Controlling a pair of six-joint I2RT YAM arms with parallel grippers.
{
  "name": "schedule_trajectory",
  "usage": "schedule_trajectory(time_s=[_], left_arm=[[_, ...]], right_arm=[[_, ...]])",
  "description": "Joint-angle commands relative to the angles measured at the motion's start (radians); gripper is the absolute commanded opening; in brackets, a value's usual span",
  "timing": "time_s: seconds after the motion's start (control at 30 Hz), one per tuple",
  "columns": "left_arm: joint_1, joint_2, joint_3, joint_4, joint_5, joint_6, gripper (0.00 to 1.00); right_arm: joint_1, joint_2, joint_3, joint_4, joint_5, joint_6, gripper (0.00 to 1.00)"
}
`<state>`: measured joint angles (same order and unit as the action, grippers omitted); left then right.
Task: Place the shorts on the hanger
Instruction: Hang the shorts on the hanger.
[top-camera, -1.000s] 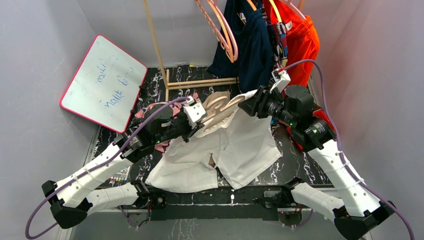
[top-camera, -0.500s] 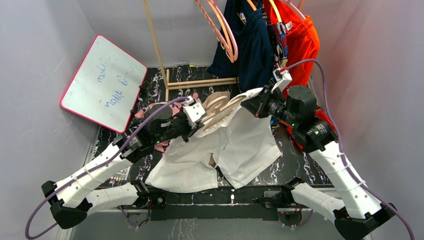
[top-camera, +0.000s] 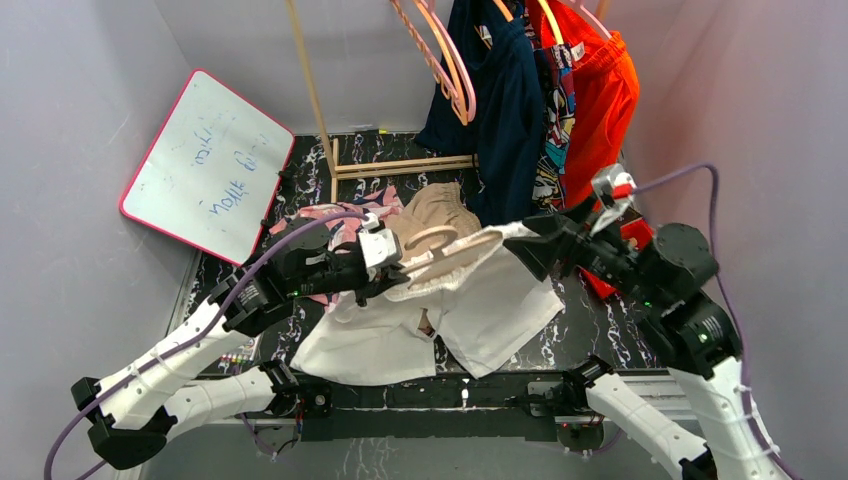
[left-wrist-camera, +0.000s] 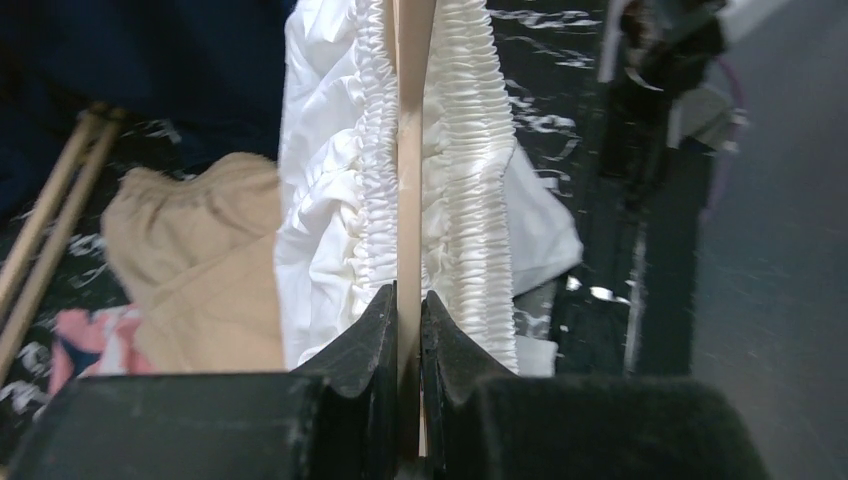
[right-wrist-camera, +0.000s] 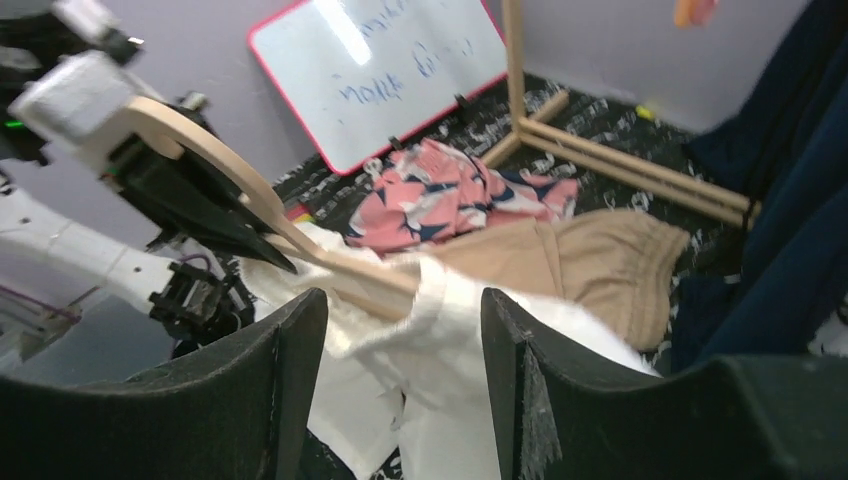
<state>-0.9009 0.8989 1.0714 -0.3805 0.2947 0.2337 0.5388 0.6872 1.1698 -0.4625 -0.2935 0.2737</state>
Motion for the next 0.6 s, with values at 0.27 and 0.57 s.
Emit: schedule_trajectory(time_s=[0.27, 0.57], left_arm=[[-0.001, 0.034, 0.073, -0.041, 0.434, -0.033, 0.00], [0.000, 0.130, 0.141, -0.054, 0.395, -0.016, 0.00]], right_arm=[[0.028, -0.013, 0.106, 0.034, -0.444, -0.179, 0.65], [0.030, 0.054, 0.037, 0.077, -0.512, -0.140, 0.65]])
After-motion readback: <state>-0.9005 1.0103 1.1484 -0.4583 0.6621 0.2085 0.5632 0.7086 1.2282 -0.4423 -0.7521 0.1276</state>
